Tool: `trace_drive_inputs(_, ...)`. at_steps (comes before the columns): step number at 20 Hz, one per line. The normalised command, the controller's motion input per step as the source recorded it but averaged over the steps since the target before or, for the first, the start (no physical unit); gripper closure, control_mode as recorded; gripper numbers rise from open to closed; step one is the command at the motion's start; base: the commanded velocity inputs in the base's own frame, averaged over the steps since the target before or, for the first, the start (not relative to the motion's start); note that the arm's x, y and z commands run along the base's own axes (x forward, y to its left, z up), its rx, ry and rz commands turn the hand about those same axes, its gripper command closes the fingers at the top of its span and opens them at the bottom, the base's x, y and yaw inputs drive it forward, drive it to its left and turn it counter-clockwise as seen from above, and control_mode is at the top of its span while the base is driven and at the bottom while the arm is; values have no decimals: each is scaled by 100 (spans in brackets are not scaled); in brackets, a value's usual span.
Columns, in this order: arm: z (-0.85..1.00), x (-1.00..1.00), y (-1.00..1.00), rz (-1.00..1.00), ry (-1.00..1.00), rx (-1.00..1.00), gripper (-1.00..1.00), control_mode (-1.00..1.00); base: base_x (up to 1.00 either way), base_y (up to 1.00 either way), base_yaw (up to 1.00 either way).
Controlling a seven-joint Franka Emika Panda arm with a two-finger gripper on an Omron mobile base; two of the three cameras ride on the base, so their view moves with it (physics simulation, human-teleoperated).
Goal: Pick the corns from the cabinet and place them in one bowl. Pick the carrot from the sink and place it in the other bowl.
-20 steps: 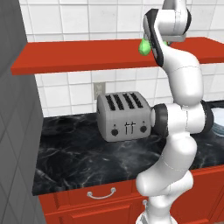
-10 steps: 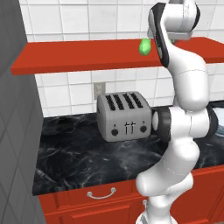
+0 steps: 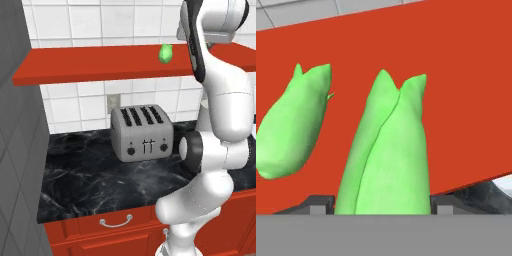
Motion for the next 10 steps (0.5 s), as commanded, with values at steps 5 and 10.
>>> trace_drive_inputs(5, 0, -92, 20, 0, 0, 0, 100, -100, 0, 0, 0)
trace_drive_inputs(10, -16, -97, 18, 0, -1, 0, 100, -100, 0, 0, 0)
